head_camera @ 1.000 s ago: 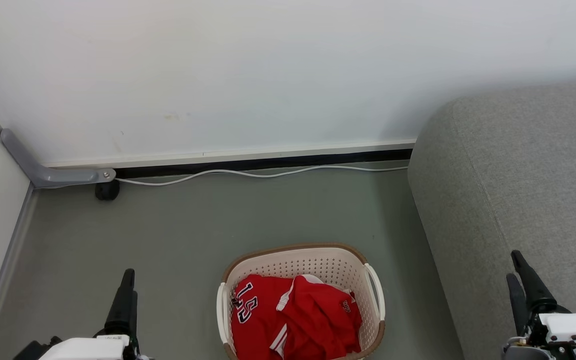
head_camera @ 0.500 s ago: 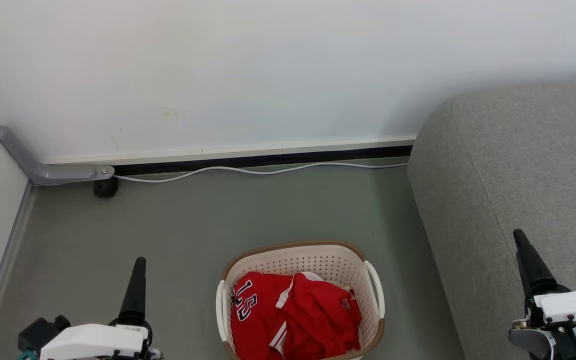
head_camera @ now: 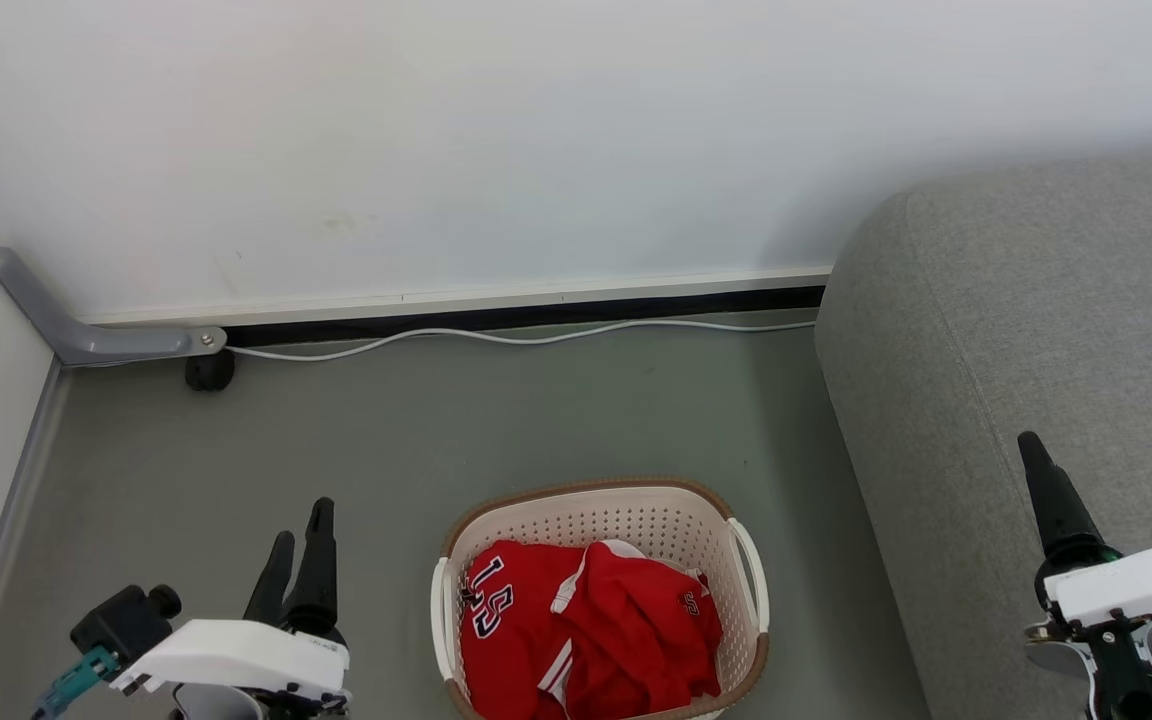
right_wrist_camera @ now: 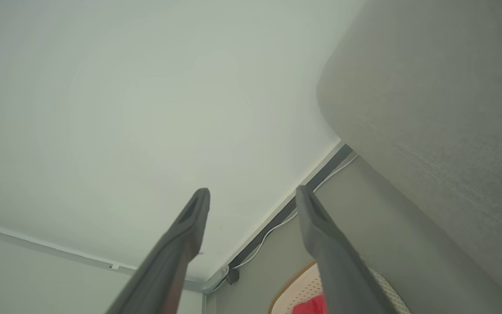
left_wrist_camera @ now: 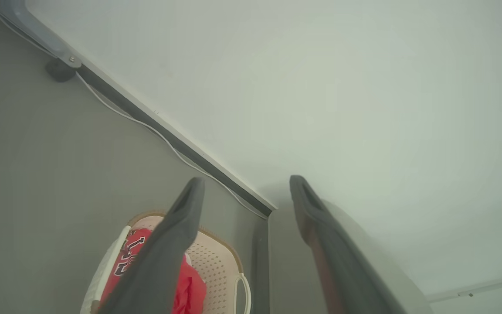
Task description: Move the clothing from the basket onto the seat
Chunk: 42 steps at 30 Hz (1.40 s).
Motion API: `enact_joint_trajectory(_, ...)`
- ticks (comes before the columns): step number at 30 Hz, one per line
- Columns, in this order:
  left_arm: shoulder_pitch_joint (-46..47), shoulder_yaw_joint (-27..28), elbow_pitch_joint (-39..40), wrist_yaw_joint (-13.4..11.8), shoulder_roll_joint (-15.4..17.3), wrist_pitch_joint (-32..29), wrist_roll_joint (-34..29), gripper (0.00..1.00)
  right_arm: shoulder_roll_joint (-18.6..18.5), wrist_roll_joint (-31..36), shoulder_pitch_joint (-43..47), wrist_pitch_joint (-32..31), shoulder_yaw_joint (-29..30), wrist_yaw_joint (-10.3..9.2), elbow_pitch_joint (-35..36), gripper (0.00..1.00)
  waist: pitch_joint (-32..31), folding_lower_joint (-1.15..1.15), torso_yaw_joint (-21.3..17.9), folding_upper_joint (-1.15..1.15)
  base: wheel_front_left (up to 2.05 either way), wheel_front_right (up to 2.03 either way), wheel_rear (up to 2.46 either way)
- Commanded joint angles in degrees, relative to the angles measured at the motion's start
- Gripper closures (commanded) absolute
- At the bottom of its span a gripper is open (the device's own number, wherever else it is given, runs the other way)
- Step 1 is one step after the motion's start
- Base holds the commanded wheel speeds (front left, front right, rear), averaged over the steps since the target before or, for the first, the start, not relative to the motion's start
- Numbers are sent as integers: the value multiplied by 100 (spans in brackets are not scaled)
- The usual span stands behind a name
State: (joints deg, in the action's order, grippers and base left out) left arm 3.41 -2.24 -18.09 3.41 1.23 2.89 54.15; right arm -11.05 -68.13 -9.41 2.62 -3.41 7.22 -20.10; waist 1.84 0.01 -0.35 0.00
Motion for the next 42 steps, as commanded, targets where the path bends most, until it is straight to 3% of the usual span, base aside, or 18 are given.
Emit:
enact_joint_trajectory(1,372,43,150,-66,82,64,-247,0,-163,196,-302,92,-83,22,111,0,1,0,0,0,0,0,0)
enact_joint_trajectory(21,448,-175,329,-783,275,400,-1934,0,-518,1560,-602,428,-515,23,-45,0,42,0,20,0,0,0,0)
enact_joint_trajectory(42,617,-622,498,-1120,336,736,-3291,0,-899,2619,-926,763,-955,24,-152,0,96,0,14,0,0,0,0)
